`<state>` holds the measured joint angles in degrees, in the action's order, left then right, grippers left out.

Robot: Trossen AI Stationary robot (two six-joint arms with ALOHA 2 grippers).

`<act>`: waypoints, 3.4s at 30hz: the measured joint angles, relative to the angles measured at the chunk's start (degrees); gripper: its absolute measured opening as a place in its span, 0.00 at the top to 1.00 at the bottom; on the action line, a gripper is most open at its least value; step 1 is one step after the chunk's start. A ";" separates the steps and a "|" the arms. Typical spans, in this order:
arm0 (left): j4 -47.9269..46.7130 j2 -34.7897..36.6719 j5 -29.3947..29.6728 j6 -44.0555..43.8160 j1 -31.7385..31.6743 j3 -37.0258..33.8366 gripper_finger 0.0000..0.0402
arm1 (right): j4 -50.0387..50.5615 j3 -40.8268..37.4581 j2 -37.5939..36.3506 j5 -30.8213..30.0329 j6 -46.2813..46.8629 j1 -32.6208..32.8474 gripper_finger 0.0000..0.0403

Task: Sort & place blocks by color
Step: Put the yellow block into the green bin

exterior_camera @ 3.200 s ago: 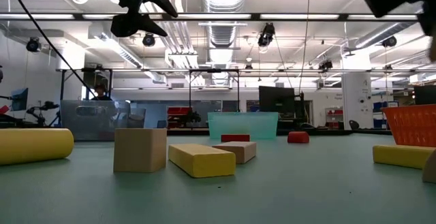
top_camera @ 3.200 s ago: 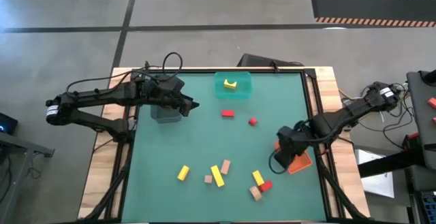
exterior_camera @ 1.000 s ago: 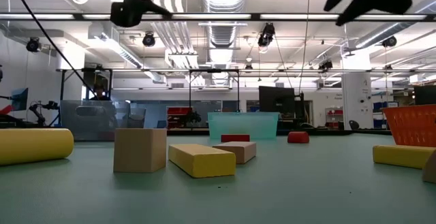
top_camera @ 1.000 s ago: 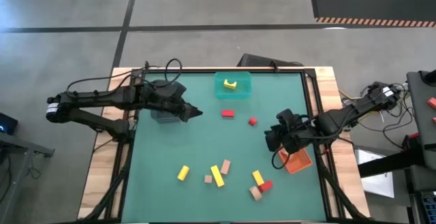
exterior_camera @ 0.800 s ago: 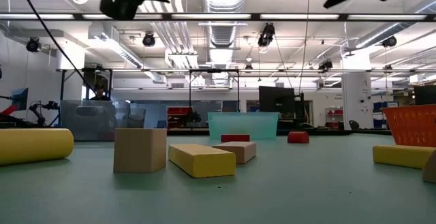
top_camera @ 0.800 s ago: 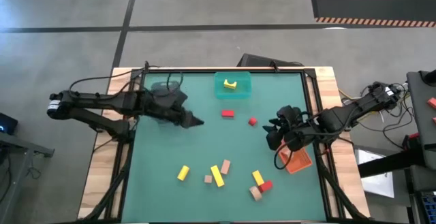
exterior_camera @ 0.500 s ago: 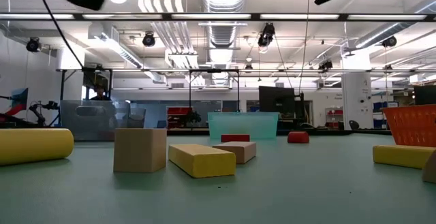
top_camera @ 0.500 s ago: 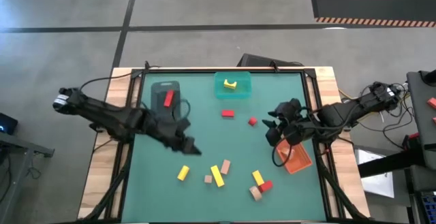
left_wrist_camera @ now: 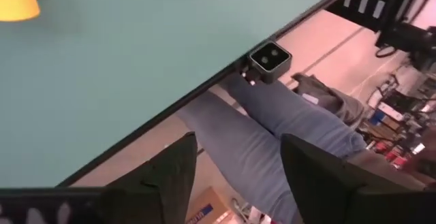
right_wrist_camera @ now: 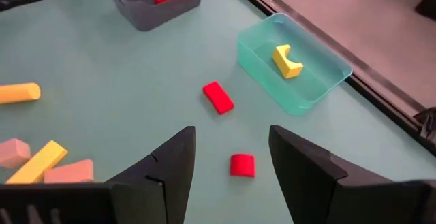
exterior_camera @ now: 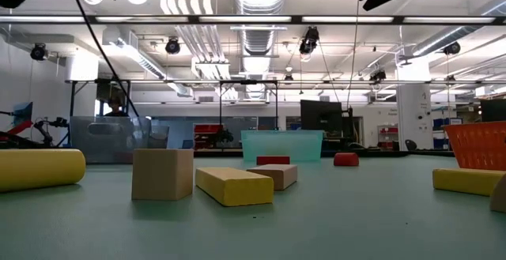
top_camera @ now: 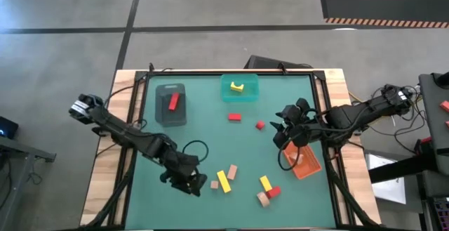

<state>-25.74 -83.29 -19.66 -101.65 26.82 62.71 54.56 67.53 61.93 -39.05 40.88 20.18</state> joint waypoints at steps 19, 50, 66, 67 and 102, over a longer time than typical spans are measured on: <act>-11.76 -10.30 11.20 17.31 -0.99 -0.52 0.58 | 0.03 -0.07 -0.02 0.01 -2.14 0.00 0.56; -15.50 -16.42 13.77 19.51 -0.99 -2.24 0.37 | 0.20 -0.28 -0.02 0.46 -2.05 0.02 0.56; -14.17 -17.60 13.77 19.76 -0.95 -2.29 0.71 | -0.71 -0.28 -0.07 0.45 -1.29 0.02 0.56; -13.78 -16.94 13.74 19.85 -0.95 -2.29 0.71 | -1.09 -0.28 -0.07 0.47 -1.10 0.02 0.56; 17.99 17.22 39.73 82.38 -9.40 4.40 0.71 | -50.57 8.47 -0.23 10.67 -31.89 -0.09 0.56</act>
<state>-7.74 -66.07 20.06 -19.28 17.42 67.11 3.99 76.00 61.70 -28.38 8.99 20.10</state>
